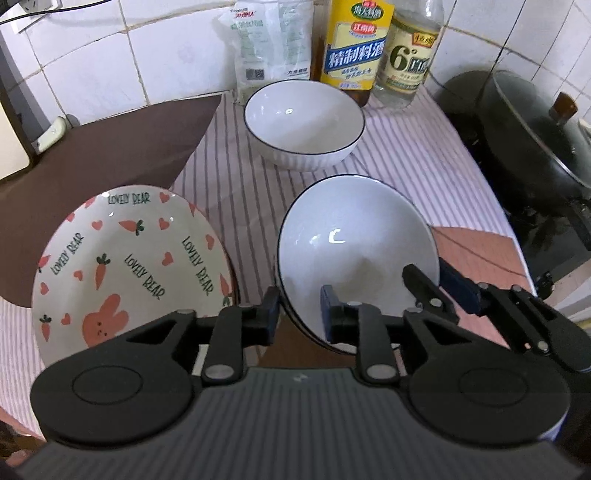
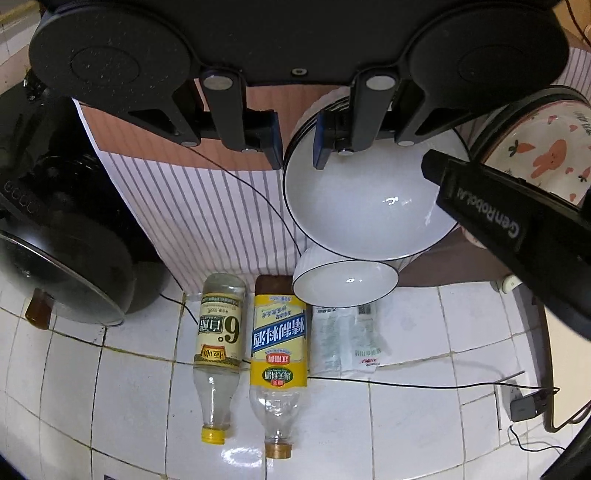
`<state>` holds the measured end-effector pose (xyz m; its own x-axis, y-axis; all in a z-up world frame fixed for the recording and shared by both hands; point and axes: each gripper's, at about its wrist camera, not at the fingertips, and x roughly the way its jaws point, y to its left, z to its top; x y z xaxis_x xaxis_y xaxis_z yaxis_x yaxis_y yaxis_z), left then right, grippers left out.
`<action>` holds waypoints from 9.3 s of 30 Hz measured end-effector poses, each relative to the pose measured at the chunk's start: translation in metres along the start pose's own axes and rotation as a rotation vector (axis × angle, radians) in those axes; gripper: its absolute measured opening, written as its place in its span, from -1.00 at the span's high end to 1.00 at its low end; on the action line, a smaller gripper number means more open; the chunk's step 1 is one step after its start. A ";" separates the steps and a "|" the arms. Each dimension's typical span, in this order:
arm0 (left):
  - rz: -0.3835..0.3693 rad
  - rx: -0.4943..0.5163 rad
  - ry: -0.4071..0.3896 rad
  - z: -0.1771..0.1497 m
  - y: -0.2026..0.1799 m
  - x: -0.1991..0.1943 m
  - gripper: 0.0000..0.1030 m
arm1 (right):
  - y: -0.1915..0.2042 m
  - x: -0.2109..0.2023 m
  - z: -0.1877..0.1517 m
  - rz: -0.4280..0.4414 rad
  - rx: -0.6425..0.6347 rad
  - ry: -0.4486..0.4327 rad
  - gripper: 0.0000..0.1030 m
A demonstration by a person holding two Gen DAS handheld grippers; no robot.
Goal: Organize plates and bowls
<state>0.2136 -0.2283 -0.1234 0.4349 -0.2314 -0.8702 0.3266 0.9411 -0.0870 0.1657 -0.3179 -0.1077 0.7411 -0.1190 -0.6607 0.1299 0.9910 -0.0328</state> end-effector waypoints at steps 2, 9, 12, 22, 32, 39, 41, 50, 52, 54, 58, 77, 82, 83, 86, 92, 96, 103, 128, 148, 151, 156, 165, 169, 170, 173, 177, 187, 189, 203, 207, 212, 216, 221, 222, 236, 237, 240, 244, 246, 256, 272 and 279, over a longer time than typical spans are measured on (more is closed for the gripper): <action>0.002 0.014 -0.006 -0.001 -0.001 0.000 0.56 | -0.002 0.001 0.000 0.003 0.011 -0.001 0.59; -0.072 0.002 -0.007 0.000 0.013 -0.004 0.37 | -0.007 -0.008 0.003 0.043 0.034 -0.010 0.56; -0.123 -0.012 -0.045 0.001 0.024 -0.015 0.32 | -0.014 -0.019 0.009 0.093 0.048 -0.041 0.55; -0.209 -0.085 -0.192 0.030 0.061 -0.034 0.28 | -0.036 -0.007 0.051 0.245 0.174 -0.052 0.49; -0.186 -0.133 -0.221 0.076 0.075 -0.002 0.00 | -0.035 0.056 0.095 0.301 0.280 0.089 0.16; -0.170 -0.111 -0.121 0.105 0.068 0.051 -0.04 | -0.057 0.122 0.107 0.336 0.472 0.273 0.04; -0.157 -0.119 -0.089 0.112 0.069 0.065 -0.03 | -0.061 0.135 0.108 0.326 0.499 0.308 0.04; -0.134 -0.145 -0.023 0.120 0.074 0.095 0.31 | -0.058 0.158 0.112 0.334 0.501 0.325 0.14; -0.147 -0.157 -0.027 0.119 0.076 0.096 0.46 | -0.056 0.158 0.113 0.324 0.479 0.315 0.28; -0.152 -0.156 -0.022 0.119 0.075 0.098 0.66 | -0.054 0.160 0.113 0.306 0.450 0.310 0.59; -0.181 -0.152 -0.033 0.118 0.072 0.099 0.80 | -0.050 0.162 0.113 0.277 0.403 0.293 0.65; -0.187 -0.085 -0.122 0.100 0.061 -0.004 0.81 | -0.043 0.073 0.124 0.297 0.385 0.152 0.69; -0.215 -0.072 -0.140 0.089 0.061 -0.038 0.81 | -0.042 0.037 0.122 0.299 0.378 0.101 0.69; -0.218 -0.070 -0.142 0.087 0.061 -0.043 0.81 | -0.042 0.030 0.120 0.298 0.375 0.095 0.69; -0.221 -0.061 -0.138 0.077 0.057 -0.055 0.81 | -0.043 0.015 0.113 0.300 0.377 0.085 0.69; -0.208 -0.052 -0.112 0.061 0.051 -0.063 0.80 | -0.044 -0.005 0.098 0.298 0.363 0.081 0.69; -0.198 -0.048 -0.090 0.050 0.046 -0.065 0.81 | -0.047 -0.011 0.088 0.308 0.356 0.088 0.69; -0.173 -0.035 -0.047 0.029 0.034 -0.053 0.81 | -0.054 -0.012 0.057 0.315 0.368 0.084 0.69; -0.098 0.008 0.050 0.014 0.024 -0.028 0.76 | -0.014 -0.004 0.022 0.121 0.019 0.032 0.69; -0.218 -0.043 -0.046 -0.007 0.044 -0.058 0.68 | -0.004 -0.041 0.004 0.120 -0.036 -0.059 0.38; -0.232 -0.040 -0.081 -0.014 0.048 -0.071 0.64 | -0.001 -0.054 -0.001 0.138 -0.045 -0.076 0.22; -0.253 -0.049 -0.134 -0.026 0.056 -0.083 0.62 | 0.003 -0.071 -0.012 0.158 -0.089 -0.112 0.14; -0.227 0.044 -0.242 -0.047 0.052 -0.081 0.61 | -0.003 -0.082 -0.037 0.260 -0.133 -0.184 -0.24; -0.277 0.039 -0.240 -0.054 0.053 -0.071 0.41 | -0.005 -0.066 -0.052 0.256 -0.152 -0.158 -0.40; -0.284 0.036 -0.241 -0.054 0.053 -0.068 0.35 | -0.006 -0.060 -0.056 0.252 -0.153 -0.150 -0.45; -0.323 0.010 -0.237 -0.053 0.056 -0.063 0.26 | -0.007 -0.039 -0.067 0.239 -0.152 -0.110 -0.46; -0.383 -0.055 -0.205 -0.042 0.063 -0.053 0.18 | -0.006 -0.015 -0.077 0.237 -0.162 -0.067 -0.49; -0.368 -0.040 -0.087 0.011 0.069 -0.014 -0.02 | 0.003 0.016 -0.072 0.272 -0.160 -0.119 -0.87; -0.364 -0.024 -0.046 0.021 0.068 -0.005 -0.06 | 0.005 0.021 -0.071 0.271 -0.159 -0.126 -0.87; -0.345 0.046 0.060 0.045 0.064 0.039 0.23 | 0.016 0.038 -0.060 0.259 -0.107 -0.156 -1.00; -0.365 0.008 0.063 0.044 0.064 0.043 0.23 | 0.015 0.044 -0.057 0.269 -0.084 -0.143 -1.00; -0.380 -0.012 0.049 0.037 0.059 0.044 0.25 | 0.015 0.053 -0.050 0.277 -0.064 -0.110 -1.00; -0.383 -0.066 0.052 0.037 0.063 0.045 0.33 | 0.013 0.056 -0.051 0.290 -0.043 -0.111 -1.00; -0.378 -0.047 0.031 0.033 0.062 0.042 0.33 | 0.014 0.056 -0.051 0.289 -0.050 -0.118 -1.00; -0.373 -0.037 0.028 0.033 0.062 0.041 0.33 | 0.014 0.056 -0.051 0.288 -0.054 -0.119 -1.00; -0.345 0.040 -0.019 0.031 0.059 0.014 0.33 | 0.022 0.038 -0.048 0.275 -0.037 -0.162 -1.00; -0.343 0.041 -0.028 0.032 0.060 0.008 0.33 | 0.022 0.036 -0.045 0.279 -0.036 -0.167 -1.00; -0.346 0.046 -0.054 0.034 0.066 -0.010 0.33 | 0.028 0.026 -0.036 0.288 -0.050 -0.189 -1.00; -0.331 0.024 -0.083 0.041 0.078 -0.035 0.33 | 0.041 0.015 -0.022 0.306 -0.091 -0.224 -1.00; -0.312 0.036 -0.116 0.043 0.085 -0.050 0.33 | 0.048 0.011 -0.015 0.318 -0.094 -0.246 -1.00; -0.226 -0.004 -0.184 0.035 0.150 -0.096 0.34 | 0.107 -0.002 0.015 0.420 -0.172 -0.285 -1.00; -0.207 -0.108 -0.148 0.005 0.222 -0.078 0.34 | 0.179 0.021 -0.002 0.468 -0.267 -0.206 -1.00; -0.229 -0.114 -0.115 -0.001 0.229 -0.057 0.33 | 0.189 0.032 -0.015 0.405 -0.318 -0.156 -1.00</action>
<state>0.2622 0.0003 -0.0944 0.4551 -0.4618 -0.7614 0.3340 0.8811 -0.3348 0.2046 -0.1336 -0.1462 0.7824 0.2931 -0.5495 -0.3750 0.9262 -0.0400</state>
